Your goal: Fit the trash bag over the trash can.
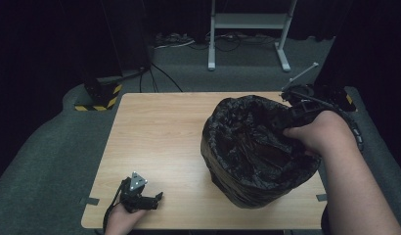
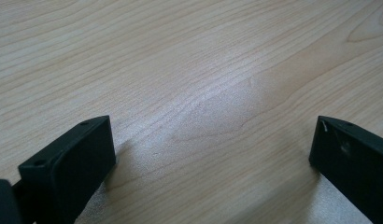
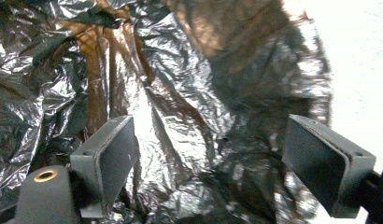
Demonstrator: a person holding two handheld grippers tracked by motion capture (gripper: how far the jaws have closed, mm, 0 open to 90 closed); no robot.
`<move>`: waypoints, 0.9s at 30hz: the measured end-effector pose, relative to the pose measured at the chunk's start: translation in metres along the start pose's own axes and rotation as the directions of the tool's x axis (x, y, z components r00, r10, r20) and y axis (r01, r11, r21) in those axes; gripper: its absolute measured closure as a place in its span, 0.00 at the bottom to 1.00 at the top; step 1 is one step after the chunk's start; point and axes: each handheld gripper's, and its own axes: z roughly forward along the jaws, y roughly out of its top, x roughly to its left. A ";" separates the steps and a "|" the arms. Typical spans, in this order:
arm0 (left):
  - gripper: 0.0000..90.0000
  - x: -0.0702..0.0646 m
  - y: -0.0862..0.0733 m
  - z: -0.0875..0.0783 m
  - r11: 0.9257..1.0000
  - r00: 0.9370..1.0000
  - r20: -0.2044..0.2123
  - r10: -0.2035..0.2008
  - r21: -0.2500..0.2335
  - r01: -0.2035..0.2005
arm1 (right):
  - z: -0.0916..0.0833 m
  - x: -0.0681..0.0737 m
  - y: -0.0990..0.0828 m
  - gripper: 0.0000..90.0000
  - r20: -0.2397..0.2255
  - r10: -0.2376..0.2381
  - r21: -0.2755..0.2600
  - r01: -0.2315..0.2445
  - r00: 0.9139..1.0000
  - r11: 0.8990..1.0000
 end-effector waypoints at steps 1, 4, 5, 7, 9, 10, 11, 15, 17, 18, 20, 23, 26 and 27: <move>0.00 0.000 0.000 0.000 1.000 1.000 0.000 -0.001 -0.001 0.001 | -0.003 -0.003 0.000 0.19 0.002 0.004 -0.006 -0.004 1.000 1.000; 0.00 0.000 0.000 0.000 1.000 1.000 -0.001 0.003 0.001 -0.003 | -0.008 -0.013 -0.004 0.19 0.005 0.024 -0.016 -0.024 1.000 1.000; 0.00 0.000 0.000 0.000 1.000 1.000 -0.002 -0.004 -0.004 0.004 | -0.009 -0.018 -0.007 0.19 0.005 0.032 -0.013 -0.032 0.999 0.999; 0.00 -0.001 -0.001 0.000 1.000 1.000 -0.004 -0.010 -0.008 0.010 | -0.008 -0.027 -0.014 0.19 0.011 0.049 -0.002 -0.049 0.999 0.999; 0.00 -0.002 -0.001 0.000 1.000 1.000 -0.004 -0.023 -0.018 0.023 | -0.006 -0.035 -0.021 0.20 0.012 0.062 0.006 -0.062 0.998 0.998; 0.00 -0.001 -0.001 -0.001 1.000 1.000 -0.003 -0.018 -0.013 0.018 | -0.005 -0.039 -0.025 0.20 0.010 0.071 0.009 -0.071 0.997 0.997; 0.00 -0.001 -0.001 -0.001 1.000 1.000 -0.003 -0.015 -0.012 0.015 | -0.004 -0.044 -0.028 0.20 0.011 0.081 0.015 -0.081 0.997 0.997; 0.00 -0.001 -0.001 -0.001 1.000 1.000 -0.003 -0.017 -0.014 0.017 | -0.001 -0.063 -0.041 0.20 0.019 0.124 0.027 -0.124 0.992 0.992; 0.00 -0.001 -0.001 -0.001 1.000 1.000 -0.002 -0.013 -0.010 0.013 | 0.001 -0.072 -0.047 0.21 0.032 0.139 0.034 -0.140 0.990 0.990; 0.00 -0.001 -0.001 -0.001 1.000 1.000 -0.002 -0.012 -0.010 0.012 | 0.001 -0.077 -0.050 0.20 0.033 0.149 0.036 -0.150 0.988 0.988; 0.00 -0.001 -0.001 -0.001 1.000 1.000 -0.002 -0.016 -0.013 0.016 | 0.003 -0.085 -0.056 0.20 0.027 0.164 0.037 -0.165 0.986 0.986; 0.00 -0.001 -0.001 -0.001 1.000 1.000 -0.002 -0.016 -0.013 0.016 | 0.006 -0.095 -0.064 0.19 -0.006 0.183 0.035 -0.183 0.983 0.983; 0.00 -0.001 -0.001 -0.001 1.000 1.000 -0.002 -0.017 -0.014 0.017 | 0.003 -0.101 -0.070 0.20 -0.035 0.191 0.018 -0.191 0.981 0.981; 0.00 -0.001 -0.001 -0.001 1.000 1.000 -0.002 -0.013 -0.009 0.013 | -0.004 -0.103 -0.075 0.21 -0.050 0.185 -0.005 -0.185 0.981 0.983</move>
